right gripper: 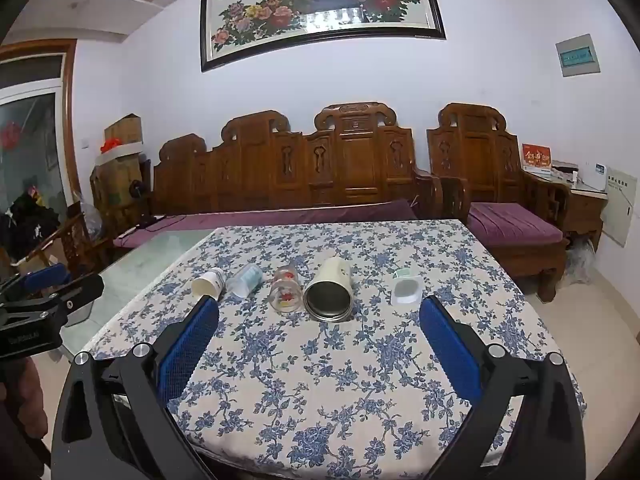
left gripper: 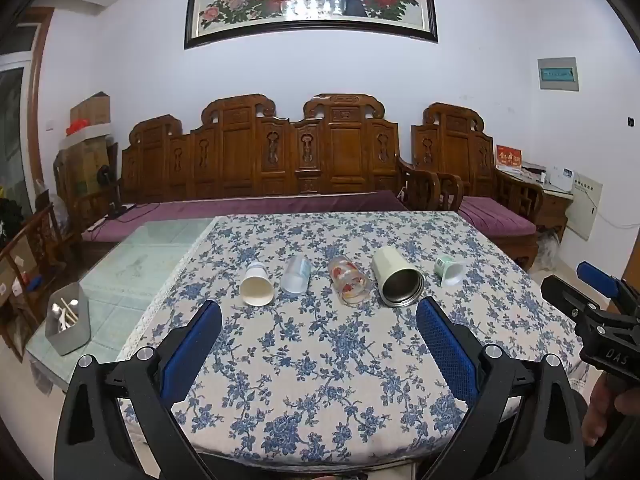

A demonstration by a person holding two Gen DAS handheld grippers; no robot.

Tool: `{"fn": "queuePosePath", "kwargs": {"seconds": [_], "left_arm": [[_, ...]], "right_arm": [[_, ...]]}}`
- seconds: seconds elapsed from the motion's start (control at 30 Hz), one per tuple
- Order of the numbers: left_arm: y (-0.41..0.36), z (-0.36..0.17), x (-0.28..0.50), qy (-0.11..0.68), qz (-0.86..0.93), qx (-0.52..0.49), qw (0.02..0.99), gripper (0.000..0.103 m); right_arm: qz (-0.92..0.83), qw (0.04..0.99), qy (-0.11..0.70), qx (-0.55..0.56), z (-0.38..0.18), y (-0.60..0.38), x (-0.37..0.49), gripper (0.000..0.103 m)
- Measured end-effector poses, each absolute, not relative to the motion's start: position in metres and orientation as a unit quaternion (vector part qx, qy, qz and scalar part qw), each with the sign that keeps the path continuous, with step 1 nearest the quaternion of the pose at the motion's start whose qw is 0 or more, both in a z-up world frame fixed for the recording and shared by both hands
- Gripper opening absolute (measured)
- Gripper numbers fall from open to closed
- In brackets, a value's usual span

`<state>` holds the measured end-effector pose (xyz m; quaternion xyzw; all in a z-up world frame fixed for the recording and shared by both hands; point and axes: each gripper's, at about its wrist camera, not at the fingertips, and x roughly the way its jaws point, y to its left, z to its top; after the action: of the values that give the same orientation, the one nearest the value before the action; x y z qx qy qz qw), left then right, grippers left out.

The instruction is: Flip cup upside down

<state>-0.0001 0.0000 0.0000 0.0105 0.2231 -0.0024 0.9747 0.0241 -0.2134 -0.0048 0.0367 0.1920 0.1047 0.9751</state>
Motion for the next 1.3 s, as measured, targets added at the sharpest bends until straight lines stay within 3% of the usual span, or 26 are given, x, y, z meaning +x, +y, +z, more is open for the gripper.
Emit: {"fn": "queuePosePath", "kwargs": {"seconds": [1.3], "left_arm": [[-0.0007, 0.0051, -0.0031, 0.215, -0.005, 0.007, 0.977, 0.094]], "right_arm": [[0.102, 0.977, 0.183, 0.039, 0.0018, -0.2155, 0.0203, 0.101]]}}
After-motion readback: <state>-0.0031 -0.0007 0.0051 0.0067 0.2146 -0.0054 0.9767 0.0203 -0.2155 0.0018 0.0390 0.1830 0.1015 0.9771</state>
